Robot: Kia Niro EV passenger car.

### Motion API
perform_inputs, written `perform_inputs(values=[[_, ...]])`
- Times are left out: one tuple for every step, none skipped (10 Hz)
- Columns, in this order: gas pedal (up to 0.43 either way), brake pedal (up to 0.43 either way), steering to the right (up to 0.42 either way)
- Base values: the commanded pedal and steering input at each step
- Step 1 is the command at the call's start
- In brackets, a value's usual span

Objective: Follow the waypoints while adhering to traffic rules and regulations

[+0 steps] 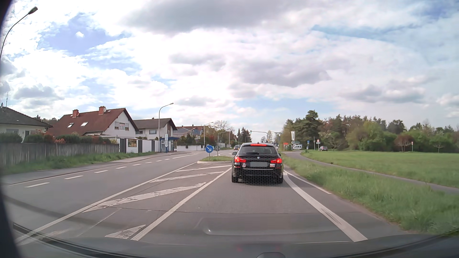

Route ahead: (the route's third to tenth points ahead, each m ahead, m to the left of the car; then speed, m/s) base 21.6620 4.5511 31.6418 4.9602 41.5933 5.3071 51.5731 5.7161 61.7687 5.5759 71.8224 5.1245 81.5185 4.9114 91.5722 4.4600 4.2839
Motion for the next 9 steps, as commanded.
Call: perform_inputs(values=[[0.000,0.256,0.011],[0.000,0.250,0.011],[0.000,0.256,0.011],[0.000,0.256,0.011],[0.000,0.256,0.011],[0.000,0.256,0.011],[0.000,0.256,0.011],[0.000,0.256,0.011],[0.000,0.256,0.011]])
